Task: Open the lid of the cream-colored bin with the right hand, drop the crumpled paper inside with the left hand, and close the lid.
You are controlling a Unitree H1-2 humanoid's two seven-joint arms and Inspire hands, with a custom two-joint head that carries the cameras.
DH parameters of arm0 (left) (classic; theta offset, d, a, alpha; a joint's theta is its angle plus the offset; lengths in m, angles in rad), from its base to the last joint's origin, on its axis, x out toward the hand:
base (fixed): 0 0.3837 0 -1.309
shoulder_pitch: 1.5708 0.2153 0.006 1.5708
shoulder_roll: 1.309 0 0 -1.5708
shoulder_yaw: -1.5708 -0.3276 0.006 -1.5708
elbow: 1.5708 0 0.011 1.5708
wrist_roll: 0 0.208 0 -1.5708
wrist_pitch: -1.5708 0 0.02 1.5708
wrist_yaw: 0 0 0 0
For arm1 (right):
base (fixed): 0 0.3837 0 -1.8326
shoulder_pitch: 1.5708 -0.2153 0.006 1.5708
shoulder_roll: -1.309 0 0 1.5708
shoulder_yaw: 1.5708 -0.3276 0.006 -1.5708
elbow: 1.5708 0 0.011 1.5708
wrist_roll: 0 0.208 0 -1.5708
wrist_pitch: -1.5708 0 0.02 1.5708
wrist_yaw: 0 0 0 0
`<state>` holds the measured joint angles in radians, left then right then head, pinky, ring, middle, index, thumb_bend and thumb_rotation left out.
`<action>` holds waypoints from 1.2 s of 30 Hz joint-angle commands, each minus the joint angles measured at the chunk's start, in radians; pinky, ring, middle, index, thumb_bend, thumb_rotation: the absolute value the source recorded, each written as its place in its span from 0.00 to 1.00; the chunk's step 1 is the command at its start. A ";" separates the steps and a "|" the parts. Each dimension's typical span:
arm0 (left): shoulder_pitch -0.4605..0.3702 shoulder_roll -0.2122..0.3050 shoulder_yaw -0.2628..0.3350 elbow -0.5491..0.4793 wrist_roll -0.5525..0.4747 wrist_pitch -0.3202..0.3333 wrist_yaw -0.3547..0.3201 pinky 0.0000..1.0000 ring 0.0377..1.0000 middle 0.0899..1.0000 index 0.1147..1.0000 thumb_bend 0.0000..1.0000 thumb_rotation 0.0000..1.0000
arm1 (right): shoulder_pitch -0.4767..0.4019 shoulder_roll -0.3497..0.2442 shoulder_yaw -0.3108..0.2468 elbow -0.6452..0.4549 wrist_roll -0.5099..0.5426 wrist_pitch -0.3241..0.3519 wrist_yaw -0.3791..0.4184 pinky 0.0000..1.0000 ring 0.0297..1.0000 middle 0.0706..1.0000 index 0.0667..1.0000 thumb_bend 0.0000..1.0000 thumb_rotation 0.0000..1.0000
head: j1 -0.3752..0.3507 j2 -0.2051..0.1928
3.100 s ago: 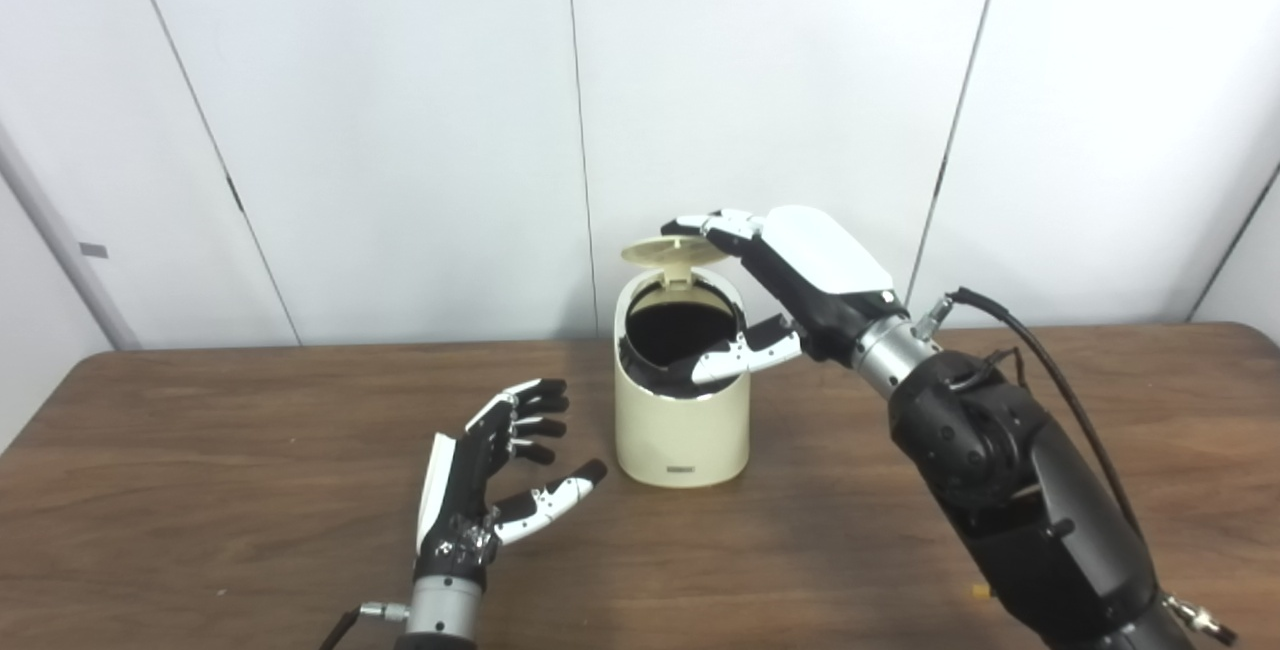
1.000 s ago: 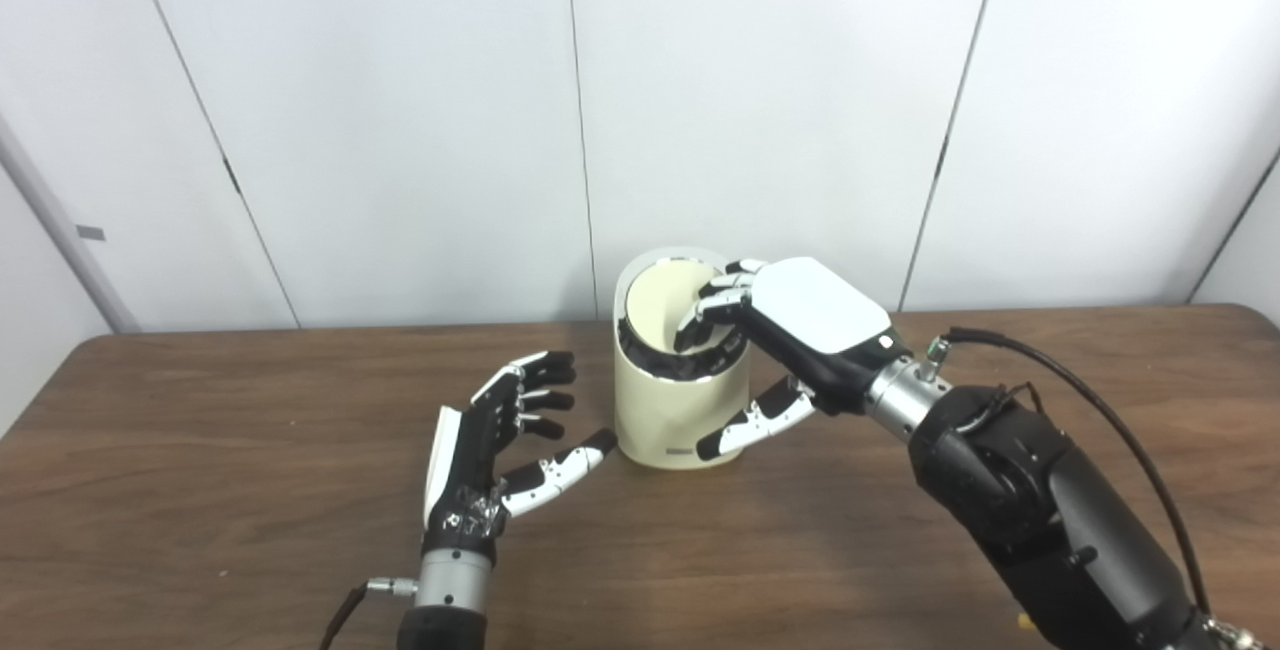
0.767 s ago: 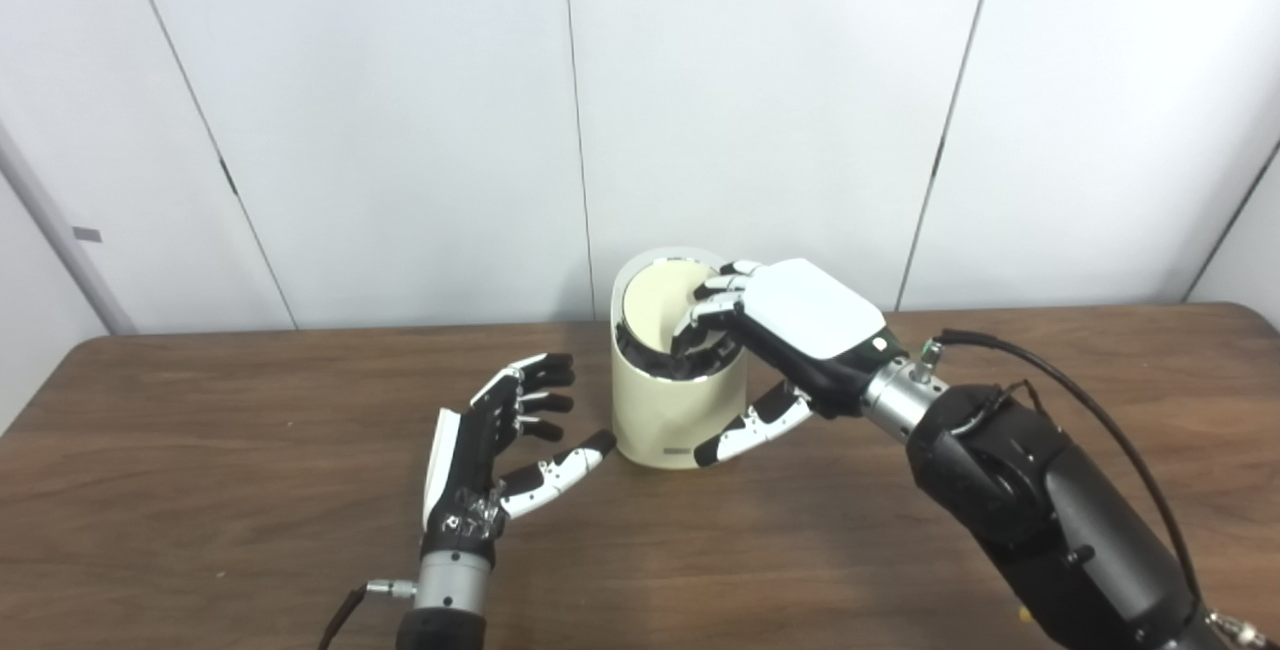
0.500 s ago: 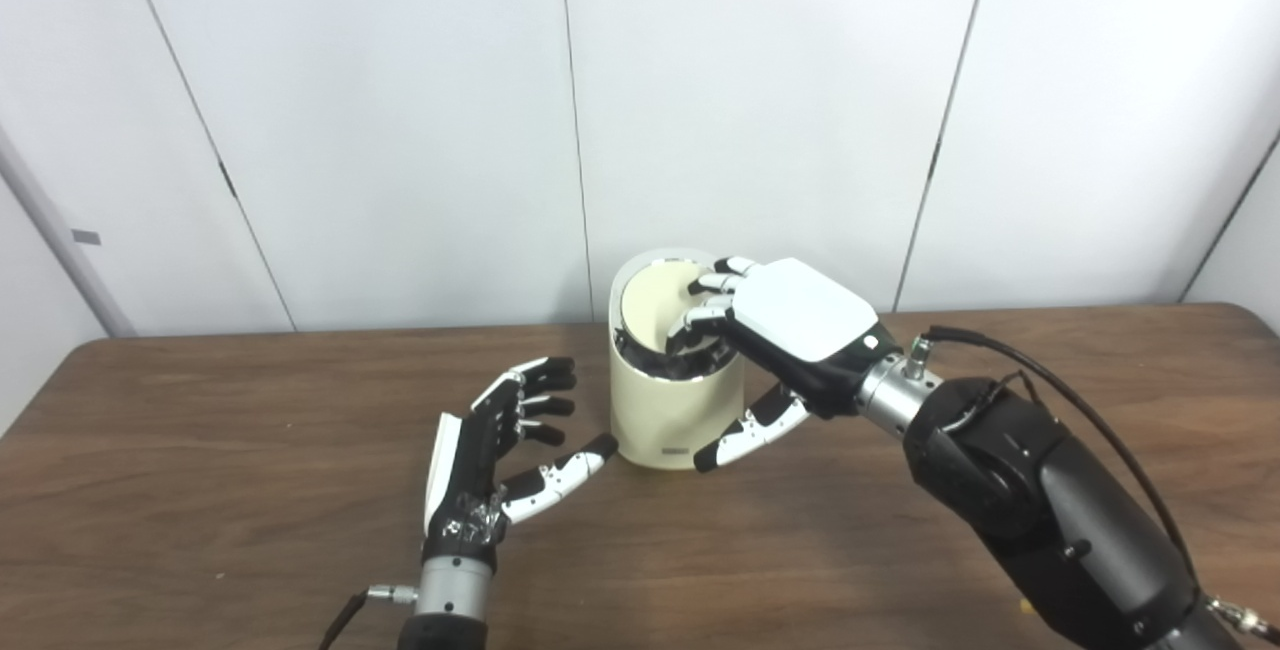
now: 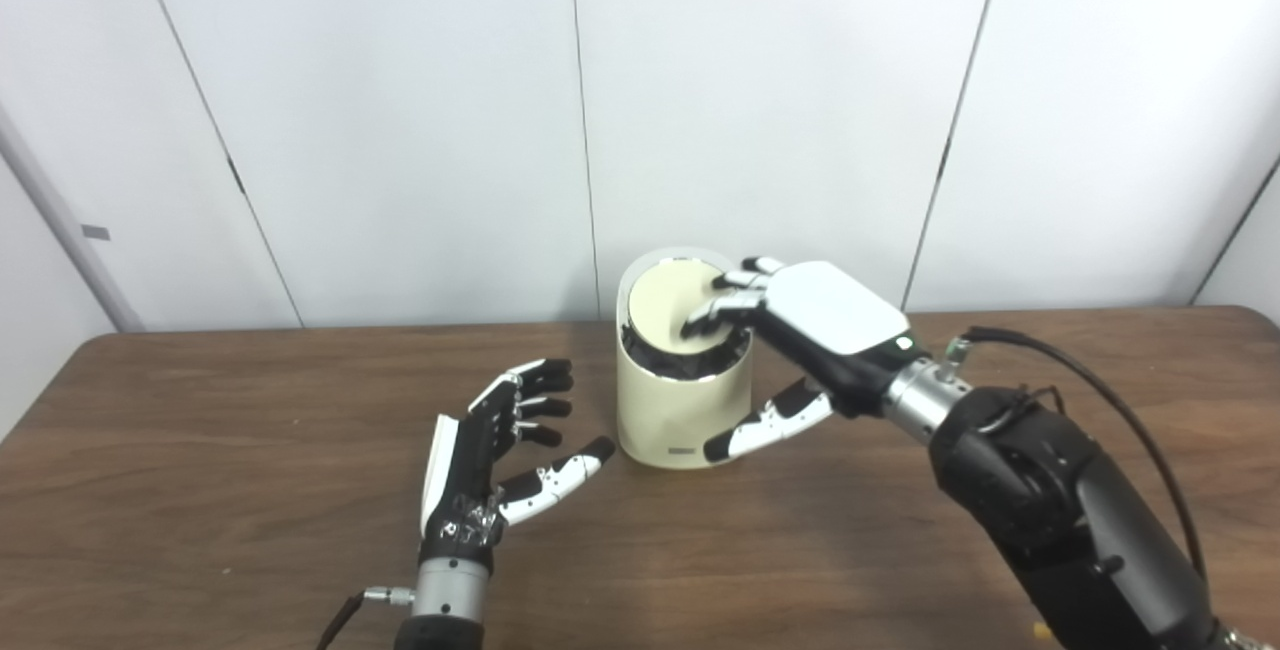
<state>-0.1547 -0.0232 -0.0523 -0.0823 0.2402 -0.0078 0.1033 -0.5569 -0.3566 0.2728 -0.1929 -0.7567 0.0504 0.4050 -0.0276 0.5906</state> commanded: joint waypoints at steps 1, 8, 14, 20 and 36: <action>-0.027 0.002 0.000 -0.038 -0.002 -0.009 -0.002 0.57 0.66 0.71 0.71 0.73 0.10 | -0.030 -0.011 -0.044 -0.047 0.026 0.008 -0.028 0.87 0.90 0.80 0.80 0.70 0.53 | -0.001 0.000; -0.025 0.010 0.002 -0.048 -0.011 -0.006 -0.010 0.56 0.66 0.70 0.71 0.74 0.09 | 0.031 0.023 -0.123 -0.086 0.072 0.051 -0.074 0.74 0.85 0.88 0.89 0.75 0.43 | -0.011 0.005; -0.024 0.018 0.003 -0.053 -0.004 -0.002 -0.019 0.56 0.66 0.71 0.72 0.73 0.10 | 0.122 0.043 -0.179 -0.084 0.160 0.023 -0.138 0.70 0.88 0.94 0.94 0.79 0.38 | -0.020 0.008; -0.025 0.030 -0.001 -0.057 -0.015 -0.002 -0.034 0.56 0.65 0.71 0.72 0.73 0.09 | 0.227 0.047 -0.206 -0.101 0.225 0.022 -0.163 0.69 0.85 0.93 0.95 0.84 0.33 | -0.028 0.011; -0.042 0.051 -0.004 -0.029 -0.028 -0.031 -0.049 0.58 0.67 0.72 0.73 0.76 0.13 | 0.362 0.172 -0.271 0.025 0.349 0.046 -0.313 0.73 0.89 0.96 0.96 0.85 0.34 | -0.042 0.009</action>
<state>-0.1551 0.0242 -0.0548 -0.1029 0.2201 0.0118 0.0547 -0.1678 -0.1891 0.0039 -0.1505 -0.4132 0.1138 0.1266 -0.0690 0.5998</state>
